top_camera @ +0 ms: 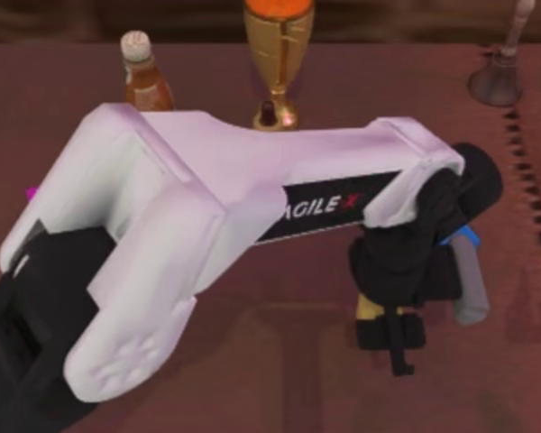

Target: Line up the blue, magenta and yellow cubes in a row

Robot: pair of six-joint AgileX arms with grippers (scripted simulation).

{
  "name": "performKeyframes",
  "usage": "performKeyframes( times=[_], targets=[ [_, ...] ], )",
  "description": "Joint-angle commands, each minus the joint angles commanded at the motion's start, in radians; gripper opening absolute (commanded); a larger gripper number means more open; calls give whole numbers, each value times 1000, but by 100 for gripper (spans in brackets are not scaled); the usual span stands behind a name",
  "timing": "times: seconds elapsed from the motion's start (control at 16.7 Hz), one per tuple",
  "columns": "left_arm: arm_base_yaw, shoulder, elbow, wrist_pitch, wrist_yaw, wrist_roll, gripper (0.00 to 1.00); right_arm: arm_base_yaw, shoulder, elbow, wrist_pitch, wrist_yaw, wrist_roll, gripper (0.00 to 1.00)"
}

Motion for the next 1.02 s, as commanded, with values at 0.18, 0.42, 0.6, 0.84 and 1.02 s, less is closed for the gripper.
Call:
performKeyframes(
  times=[0.18, 0.42, 0.6, 0.84, 1.02],
  targets=[
    [0, 0, 0, 0, 0, 0, 68, 0, 0, 0, 0, 0, 0, 100],
    [0, 0, 0, 0, 0, 0, 98, 0, 0, 0, 0, 0, 0, 100],
    [0, 0, 0, 0, 0, 0, 100, 0, 0, 0, 0, 0, 0, 100],
    [0, 0, 0, 0, 0, 0, 100, 0, 0, 0, 0, 0, 0, 100],
    [0, -1, 4, -4, 0, 1, 100, 0, 0, 0, 0, 0, 0, 100]
  ],
)
